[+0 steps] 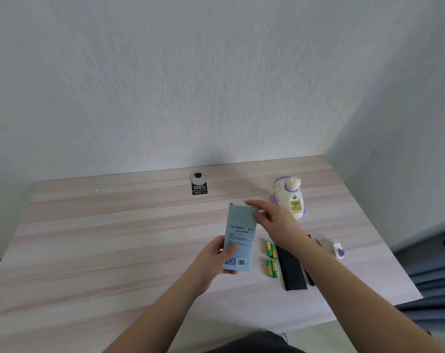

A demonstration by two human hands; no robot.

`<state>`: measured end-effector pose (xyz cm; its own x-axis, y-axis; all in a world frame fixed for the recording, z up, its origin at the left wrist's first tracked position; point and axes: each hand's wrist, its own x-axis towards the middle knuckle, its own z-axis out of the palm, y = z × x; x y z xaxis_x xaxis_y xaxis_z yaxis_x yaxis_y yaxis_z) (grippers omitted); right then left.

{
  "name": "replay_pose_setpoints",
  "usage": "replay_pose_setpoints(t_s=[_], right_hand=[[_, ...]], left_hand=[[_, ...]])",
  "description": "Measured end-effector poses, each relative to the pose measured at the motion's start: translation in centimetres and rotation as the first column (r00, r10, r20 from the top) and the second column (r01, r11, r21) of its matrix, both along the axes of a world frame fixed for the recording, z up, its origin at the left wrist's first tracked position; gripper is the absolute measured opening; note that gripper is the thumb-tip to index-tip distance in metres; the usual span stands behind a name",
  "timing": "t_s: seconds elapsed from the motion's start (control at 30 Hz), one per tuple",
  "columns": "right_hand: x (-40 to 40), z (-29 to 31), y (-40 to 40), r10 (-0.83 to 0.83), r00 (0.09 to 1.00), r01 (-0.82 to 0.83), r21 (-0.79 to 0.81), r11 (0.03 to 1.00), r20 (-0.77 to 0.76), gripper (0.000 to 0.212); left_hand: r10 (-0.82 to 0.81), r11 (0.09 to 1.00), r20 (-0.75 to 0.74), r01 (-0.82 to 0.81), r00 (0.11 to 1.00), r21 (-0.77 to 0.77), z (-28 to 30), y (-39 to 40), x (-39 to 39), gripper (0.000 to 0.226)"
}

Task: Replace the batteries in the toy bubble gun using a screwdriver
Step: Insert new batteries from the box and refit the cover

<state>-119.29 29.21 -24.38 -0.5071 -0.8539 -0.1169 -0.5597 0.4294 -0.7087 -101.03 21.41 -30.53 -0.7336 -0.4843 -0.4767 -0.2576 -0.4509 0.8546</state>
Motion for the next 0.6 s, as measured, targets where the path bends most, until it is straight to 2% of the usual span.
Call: replay_pose_setpoints(t_s=[0.13,0.3,0.6], right_hand=[[-0.1,-0.8,0.2,-0.042,0.996,0.042,-0.003,0.999,0.081,0.031],[-0.6,-2.3,1.0,-0.101,0.971,0.109,-0.028,0.994,0.218,0.028],[-3.7,-6.5,4.4,-0.266,0.920,0.253,0.085,0.964,0.288,0.017]], left_hand=[[0.029,0.999,0.035,-0.029,0.999,-0.026,-1.0,0.1,0.1,0.023],[0.010,0.980,0.152,0.021,0.988,-0.198,-2.5,0.0,-0.5,0.017],[0.011,0.970,0.315,0.066,0.949,-0.234,-6.1,1.2,-1.8,0.019]])
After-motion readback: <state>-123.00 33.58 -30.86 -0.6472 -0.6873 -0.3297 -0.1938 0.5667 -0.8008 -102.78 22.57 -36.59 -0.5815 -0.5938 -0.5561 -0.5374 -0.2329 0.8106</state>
